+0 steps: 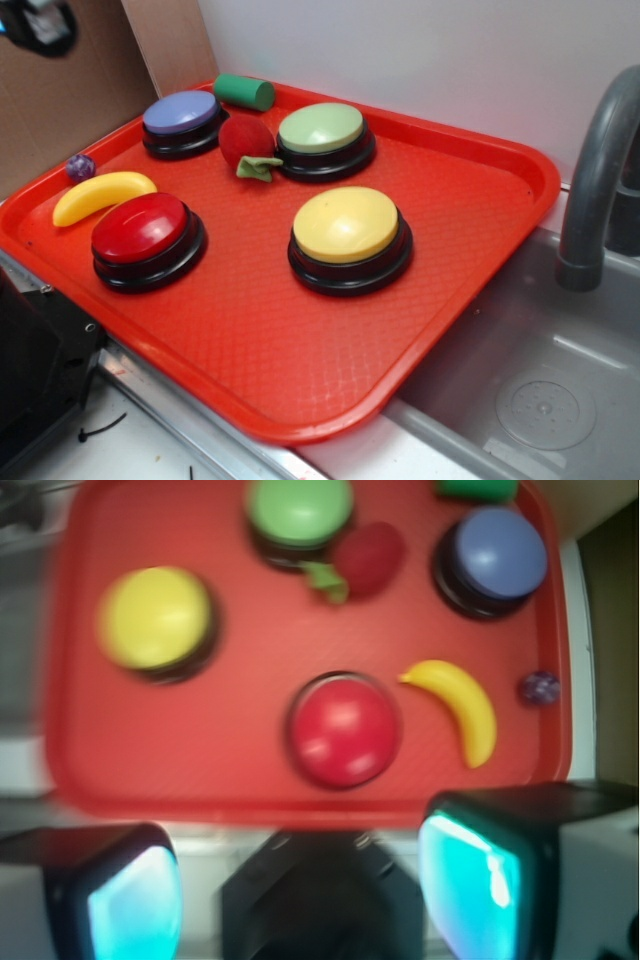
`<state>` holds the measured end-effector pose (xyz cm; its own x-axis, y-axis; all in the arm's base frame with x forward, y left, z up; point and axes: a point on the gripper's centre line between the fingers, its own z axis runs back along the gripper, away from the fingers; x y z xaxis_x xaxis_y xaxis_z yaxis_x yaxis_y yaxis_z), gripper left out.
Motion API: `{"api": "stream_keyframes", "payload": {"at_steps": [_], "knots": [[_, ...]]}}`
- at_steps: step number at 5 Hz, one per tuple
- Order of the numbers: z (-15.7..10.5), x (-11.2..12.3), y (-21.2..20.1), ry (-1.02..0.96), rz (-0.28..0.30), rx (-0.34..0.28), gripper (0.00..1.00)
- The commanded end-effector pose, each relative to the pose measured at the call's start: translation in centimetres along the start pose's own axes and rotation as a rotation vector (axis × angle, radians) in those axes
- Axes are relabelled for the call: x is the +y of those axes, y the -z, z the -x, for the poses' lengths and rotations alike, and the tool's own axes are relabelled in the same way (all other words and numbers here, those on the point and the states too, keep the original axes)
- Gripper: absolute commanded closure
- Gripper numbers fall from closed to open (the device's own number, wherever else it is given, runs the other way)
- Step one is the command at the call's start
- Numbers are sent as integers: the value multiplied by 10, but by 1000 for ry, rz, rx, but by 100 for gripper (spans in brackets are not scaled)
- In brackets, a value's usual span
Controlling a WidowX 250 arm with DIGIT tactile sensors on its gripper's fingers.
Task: Push the red button.
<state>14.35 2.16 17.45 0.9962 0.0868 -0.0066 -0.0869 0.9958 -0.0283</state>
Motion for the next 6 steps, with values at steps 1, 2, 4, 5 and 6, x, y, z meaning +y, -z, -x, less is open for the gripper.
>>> {"api": "stream_keyframes", "payload": {"at_steps": [1,2,4,5,6], "knots": [[-25,-1,60,235,-29,-42,0],[-23,-13,80,290,-28,-6,0],[-23,-6,119,325,-58,52,0],[-31,-7,136,355,-77,82,0],[-31,-14,132,368,-77,82,0]]}}
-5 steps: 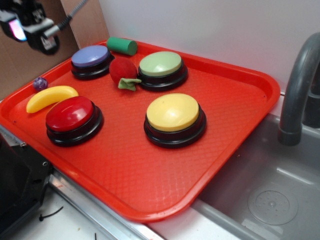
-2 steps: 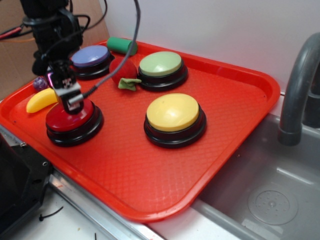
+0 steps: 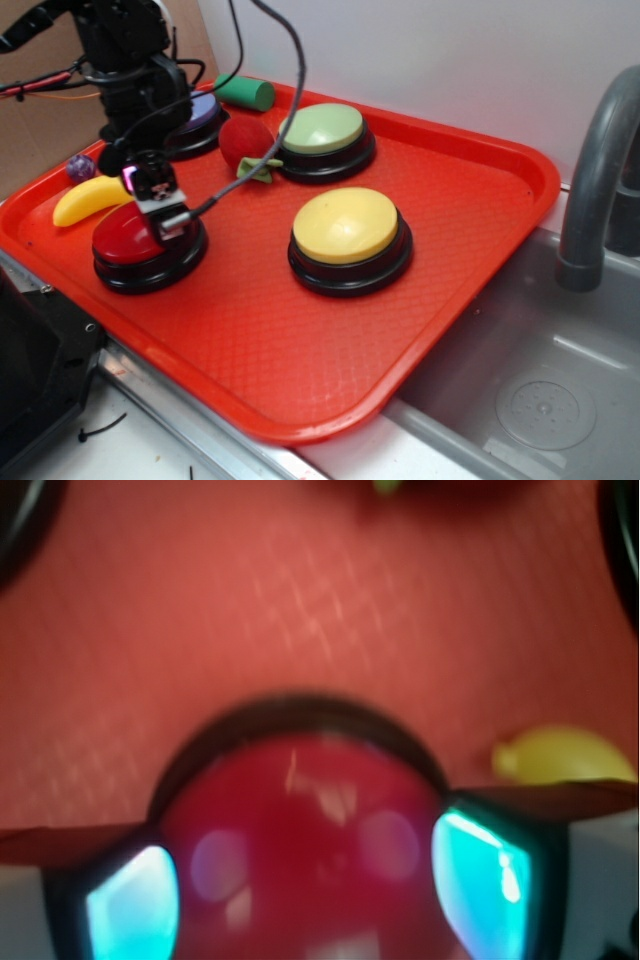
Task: Push the red button.
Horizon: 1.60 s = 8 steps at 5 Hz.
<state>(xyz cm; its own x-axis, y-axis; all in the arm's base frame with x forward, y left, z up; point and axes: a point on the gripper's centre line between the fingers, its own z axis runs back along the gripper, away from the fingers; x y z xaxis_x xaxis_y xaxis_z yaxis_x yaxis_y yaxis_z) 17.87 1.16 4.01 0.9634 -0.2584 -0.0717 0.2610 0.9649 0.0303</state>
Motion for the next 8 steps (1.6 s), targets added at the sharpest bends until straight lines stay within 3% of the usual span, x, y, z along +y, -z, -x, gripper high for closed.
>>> {"api": "stream_keyframes", "payload": {"at_steps": [1,4,8], "knots": [[-1,-4,-30,1,-28,-23,0],[-6,-2,-79,-31,-62,-48,0],[13,-8,-119,-88,-73,-83,0]]}}
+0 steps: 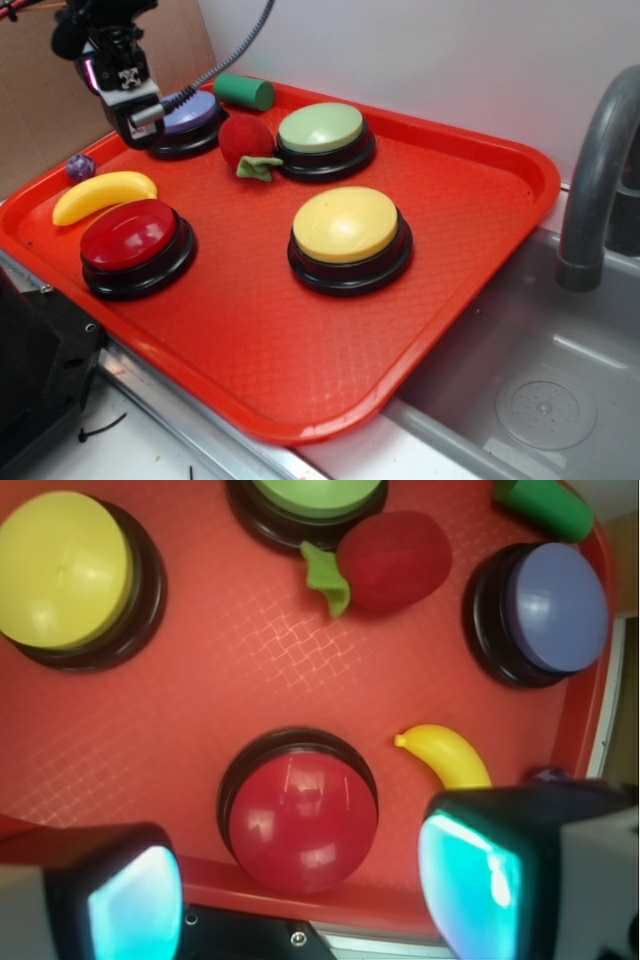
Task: Push the red button.
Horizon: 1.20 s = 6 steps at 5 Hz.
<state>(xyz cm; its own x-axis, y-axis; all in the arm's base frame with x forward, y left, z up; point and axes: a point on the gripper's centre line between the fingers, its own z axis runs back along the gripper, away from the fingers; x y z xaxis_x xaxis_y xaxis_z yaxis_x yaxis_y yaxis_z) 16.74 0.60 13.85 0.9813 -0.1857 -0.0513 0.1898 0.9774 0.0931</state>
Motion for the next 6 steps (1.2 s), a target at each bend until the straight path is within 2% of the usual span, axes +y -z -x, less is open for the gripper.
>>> {"api": "stream_keyframes", "payload": {"at_steps": [1,6], "knots": [[1,0,-30,-28,-16,-85,0],[9,6,-55,-104,-31,-108,0]]}}
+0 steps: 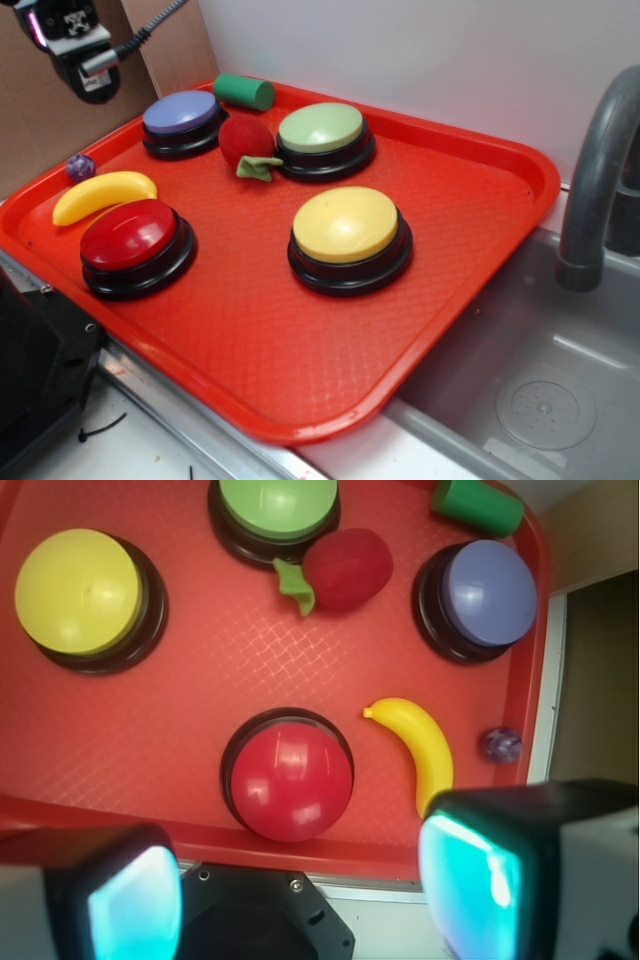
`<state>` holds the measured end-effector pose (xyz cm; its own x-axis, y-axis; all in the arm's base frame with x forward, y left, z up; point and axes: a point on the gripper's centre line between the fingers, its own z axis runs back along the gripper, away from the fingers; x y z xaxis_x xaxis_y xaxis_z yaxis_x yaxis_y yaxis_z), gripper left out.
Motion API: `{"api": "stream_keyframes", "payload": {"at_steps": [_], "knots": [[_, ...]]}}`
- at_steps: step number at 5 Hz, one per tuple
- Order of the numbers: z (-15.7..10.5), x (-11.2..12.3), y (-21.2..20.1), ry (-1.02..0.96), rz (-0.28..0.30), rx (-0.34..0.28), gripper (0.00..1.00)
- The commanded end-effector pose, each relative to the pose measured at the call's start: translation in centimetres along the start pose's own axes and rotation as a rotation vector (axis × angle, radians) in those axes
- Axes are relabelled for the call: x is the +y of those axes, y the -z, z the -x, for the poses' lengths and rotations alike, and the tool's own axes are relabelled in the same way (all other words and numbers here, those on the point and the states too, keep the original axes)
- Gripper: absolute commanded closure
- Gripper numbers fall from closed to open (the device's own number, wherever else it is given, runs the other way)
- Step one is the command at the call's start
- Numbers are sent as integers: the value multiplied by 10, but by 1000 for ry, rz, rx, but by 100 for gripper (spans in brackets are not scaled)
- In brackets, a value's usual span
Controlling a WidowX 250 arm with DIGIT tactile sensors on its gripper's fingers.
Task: Push the red button.
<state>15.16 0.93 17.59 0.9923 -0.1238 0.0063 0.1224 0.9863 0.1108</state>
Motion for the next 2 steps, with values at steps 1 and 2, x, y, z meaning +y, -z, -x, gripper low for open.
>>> {"api": "stream_keyframes", "payload": {"at_steps": [1,2], "knots": [[-10,2,-25,-43,-15,-76,0],[-8,1,-32,-45,2,-102,0]]}}
